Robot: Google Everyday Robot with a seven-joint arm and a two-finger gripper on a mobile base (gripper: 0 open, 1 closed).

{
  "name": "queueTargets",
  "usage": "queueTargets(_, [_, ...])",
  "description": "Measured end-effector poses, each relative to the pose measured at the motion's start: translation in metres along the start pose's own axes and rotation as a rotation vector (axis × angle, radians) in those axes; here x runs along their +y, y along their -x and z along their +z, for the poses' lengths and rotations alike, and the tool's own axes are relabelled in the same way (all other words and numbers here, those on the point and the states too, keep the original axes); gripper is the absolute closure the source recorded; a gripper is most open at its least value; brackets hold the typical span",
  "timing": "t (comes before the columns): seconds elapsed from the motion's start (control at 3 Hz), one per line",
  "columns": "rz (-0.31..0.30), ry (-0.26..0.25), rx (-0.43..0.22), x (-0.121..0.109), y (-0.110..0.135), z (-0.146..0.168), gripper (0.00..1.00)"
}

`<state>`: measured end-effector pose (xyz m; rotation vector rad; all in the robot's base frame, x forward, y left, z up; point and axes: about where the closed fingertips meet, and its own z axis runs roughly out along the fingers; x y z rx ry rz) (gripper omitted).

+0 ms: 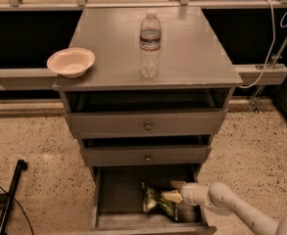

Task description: Place green jalapeno chip bag into bottom drawer

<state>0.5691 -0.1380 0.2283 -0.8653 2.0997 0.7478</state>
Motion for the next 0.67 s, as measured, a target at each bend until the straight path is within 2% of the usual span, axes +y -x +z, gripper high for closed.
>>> queueTargets(0.33, [0.000, 0.000, 0.000, 0.0000, 0.0000, 0.0000, 0.00])
queueTargets(0.67, [0.000, 0.000, 0.000, 0.0001, 0.0000, 0.0001, 0.00])
